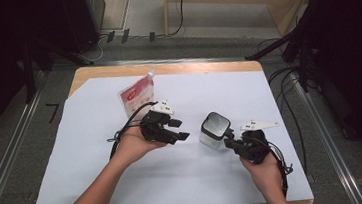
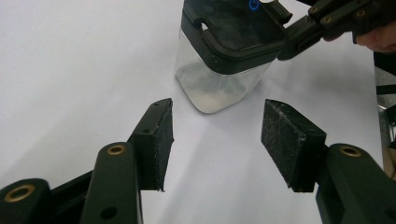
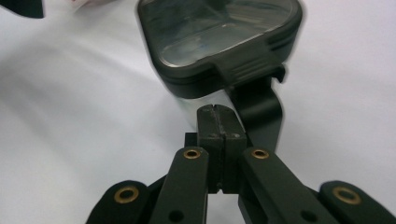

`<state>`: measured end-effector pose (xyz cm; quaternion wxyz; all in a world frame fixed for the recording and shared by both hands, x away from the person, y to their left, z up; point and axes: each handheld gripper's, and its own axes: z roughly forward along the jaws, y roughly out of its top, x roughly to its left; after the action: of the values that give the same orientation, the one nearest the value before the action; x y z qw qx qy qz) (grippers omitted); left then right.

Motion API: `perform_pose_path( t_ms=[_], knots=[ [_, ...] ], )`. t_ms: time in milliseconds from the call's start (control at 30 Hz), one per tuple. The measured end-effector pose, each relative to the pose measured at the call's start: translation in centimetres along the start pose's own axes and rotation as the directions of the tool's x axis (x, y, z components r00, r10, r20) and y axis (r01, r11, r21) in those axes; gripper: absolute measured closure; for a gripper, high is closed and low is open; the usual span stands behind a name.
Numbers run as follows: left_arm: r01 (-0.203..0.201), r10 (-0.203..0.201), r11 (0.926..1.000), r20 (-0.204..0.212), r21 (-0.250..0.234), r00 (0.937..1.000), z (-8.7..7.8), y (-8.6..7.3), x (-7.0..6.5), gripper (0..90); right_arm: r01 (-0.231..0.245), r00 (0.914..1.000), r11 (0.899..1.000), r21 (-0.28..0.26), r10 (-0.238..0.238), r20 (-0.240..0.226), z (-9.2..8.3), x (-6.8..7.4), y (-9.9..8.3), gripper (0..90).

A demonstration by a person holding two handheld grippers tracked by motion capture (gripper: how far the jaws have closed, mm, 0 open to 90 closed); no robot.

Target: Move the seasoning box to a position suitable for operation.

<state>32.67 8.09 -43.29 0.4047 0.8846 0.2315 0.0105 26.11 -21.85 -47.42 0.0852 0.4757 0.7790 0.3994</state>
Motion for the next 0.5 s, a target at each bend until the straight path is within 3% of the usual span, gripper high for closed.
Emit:
perform_pose_path(
  t_ms=[500],
  knots=[
    [-0.001,0.001,1.0,0.004,0.007,1.0,0.4,0.0,-0.2,44.9,-0.039,0.9951,0.999,0.002,0.038,0.091,-1.0,-3.2,0.4,90.0]
  ],
)
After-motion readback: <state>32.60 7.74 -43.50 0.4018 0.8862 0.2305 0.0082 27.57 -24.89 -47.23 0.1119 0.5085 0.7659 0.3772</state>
